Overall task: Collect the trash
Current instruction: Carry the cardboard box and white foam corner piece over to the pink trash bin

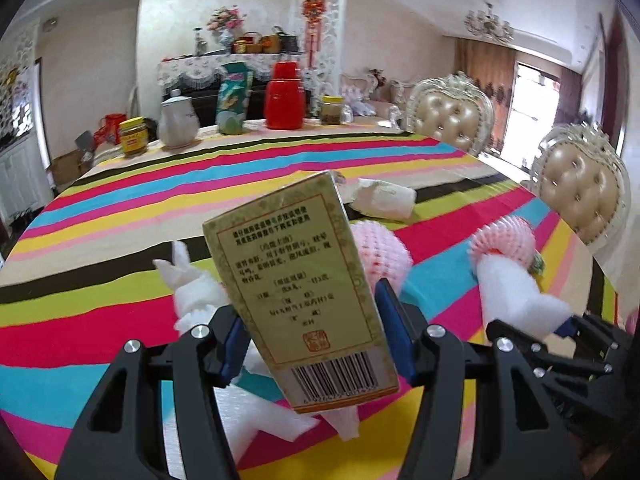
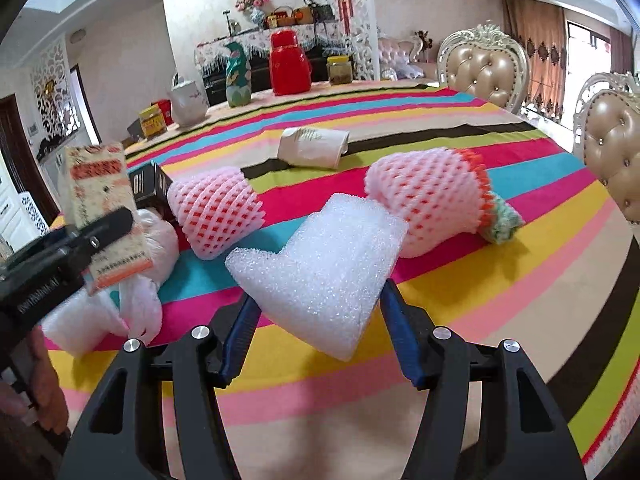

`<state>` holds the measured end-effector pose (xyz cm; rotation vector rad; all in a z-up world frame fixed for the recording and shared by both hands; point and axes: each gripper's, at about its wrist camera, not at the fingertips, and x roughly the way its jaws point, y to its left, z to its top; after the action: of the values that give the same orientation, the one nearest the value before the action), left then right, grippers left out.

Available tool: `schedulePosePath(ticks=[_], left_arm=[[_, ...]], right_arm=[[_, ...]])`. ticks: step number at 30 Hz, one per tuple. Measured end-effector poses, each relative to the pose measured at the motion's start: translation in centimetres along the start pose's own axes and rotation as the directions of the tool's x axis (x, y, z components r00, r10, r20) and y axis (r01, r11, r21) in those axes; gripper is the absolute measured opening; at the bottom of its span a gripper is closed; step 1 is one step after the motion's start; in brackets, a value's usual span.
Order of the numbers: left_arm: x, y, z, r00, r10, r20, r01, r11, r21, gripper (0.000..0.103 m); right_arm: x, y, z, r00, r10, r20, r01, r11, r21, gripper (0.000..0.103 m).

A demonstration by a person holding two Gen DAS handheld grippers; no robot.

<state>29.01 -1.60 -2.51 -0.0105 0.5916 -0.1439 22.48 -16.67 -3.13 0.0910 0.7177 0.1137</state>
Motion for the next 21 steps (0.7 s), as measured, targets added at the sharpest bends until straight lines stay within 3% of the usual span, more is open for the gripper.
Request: schedulePosePath(ticks=[3, 12, 21], left_arm=[[0.0, -1.2, -0.4, 0.999, -0.049, -0.013, 0.05, 0.998, 0.039, 0.056], [-1.3, -4.7, -1.4, 0.995, -0.095, 0.034, 0.087, 0.98, 0.177, 0.056], [-1.2, -6.7, -2.3, 0.985, -0.173, 0.023, 0.162, 0.957, 0.241, 0.056]], right_arm=[[-1.3, -0.6, -0.1, 1.0, -0.002, 0.03, 0.001, 1.0, 0.012, 0.058], [-5.1, -2.6, -1.1, 0.997, -0.016, 0.08, 0.014, 1.0, 0.027, 0.058], [-8.3, -4.2, -2.8, 0.993, -0.023, 0.113, 0.02, 0.999, 0.031, 0.058]])
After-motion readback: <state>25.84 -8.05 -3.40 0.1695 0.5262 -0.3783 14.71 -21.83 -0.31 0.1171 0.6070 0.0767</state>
